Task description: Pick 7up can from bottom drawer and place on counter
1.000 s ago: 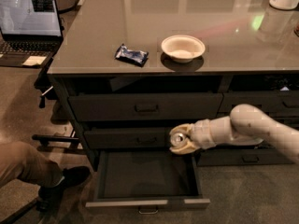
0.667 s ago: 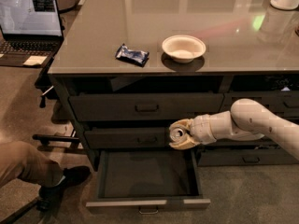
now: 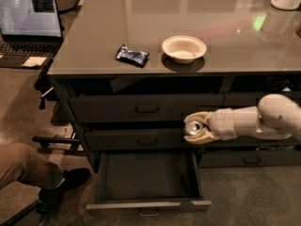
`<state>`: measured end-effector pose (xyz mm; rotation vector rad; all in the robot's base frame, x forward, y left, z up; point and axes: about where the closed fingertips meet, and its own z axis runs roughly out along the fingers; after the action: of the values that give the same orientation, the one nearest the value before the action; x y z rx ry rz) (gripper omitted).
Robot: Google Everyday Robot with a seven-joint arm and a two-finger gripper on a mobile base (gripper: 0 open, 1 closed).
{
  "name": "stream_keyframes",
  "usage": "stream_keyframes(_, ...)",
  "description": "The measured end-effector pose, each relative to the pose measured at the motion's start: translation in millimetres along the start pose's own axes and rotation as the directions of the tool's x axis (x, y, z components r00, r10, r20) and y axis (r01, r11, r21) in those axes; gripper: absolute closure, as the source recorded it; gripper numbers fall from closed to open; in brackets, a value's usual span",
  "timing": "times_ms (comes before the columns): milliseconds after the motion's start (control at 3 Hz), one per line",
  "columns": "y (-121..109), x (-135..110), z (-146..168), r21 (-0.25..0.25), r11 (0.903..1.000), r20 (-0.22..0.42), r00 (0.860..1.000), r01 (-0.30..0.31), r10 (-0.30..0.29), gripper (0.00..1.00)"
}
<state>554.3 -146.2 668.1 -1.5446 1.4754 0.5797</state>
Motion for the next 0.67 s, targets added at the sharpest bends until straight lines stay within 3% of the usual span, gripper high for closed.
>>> stream_keyframes(333, -22.1, -42.8, -94.4, 0.069, 0.9944, 0.062, 0.994, 0.081, -0.085, 1.0)
stream_keyframes(667, -43.9, -80.1, -146.6, 0.075, 0.9909, 0.166, 0.978, 0.112, -0.123, 1.0)
